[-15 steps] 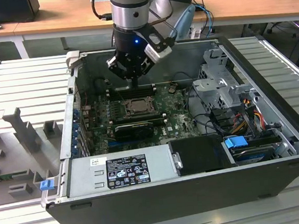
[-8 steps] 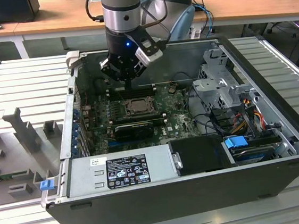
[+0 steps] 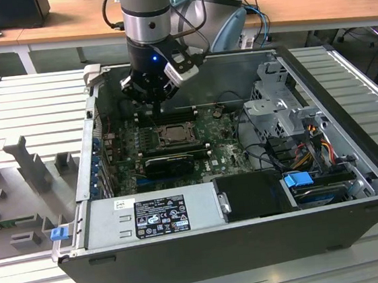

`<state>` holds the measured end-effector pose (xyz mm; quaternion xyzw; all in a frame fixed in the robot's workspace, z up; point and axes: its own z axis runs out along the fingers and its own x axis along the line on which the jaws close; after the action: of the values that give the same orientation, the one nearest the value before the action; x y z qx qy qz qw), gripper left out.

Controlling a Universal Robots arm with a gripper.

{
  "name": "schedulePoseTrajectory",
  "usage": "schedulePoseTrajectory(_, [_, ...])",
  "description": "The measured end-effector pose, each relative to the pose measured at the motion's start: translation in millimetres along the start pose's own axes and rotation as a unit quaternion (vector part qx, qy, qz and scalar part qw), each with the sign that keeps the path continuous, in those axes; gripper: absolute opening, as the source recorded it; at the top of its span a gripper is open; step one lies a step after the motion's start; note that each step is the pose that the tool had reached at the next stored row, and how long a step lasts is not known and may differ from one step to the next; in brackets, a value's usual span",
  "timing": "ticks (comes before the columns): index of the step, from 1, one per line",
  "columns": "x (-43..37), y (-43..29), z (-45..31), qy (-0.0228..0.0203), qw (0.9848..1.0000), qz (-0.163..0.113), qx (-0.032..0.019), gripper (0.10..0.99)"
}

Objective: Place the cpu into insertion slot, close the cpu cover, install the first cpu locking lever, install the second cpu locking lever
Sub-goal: 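Install the first cpu locking lever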

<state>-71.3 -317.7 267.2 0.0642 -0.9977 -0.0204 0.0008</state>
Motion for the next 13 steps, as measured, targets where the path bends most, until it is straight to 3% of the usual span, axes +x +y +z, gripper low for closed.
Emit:
schedulePoseTrajectory(5, [1.6,0.2,0.1,0.0,1.0,0.0,-0.0001,0.106])
schedulePoseTrajectory(13, [15.6,1.9,1.4,0.0,1.0,0.0,-0.0002,0.106])
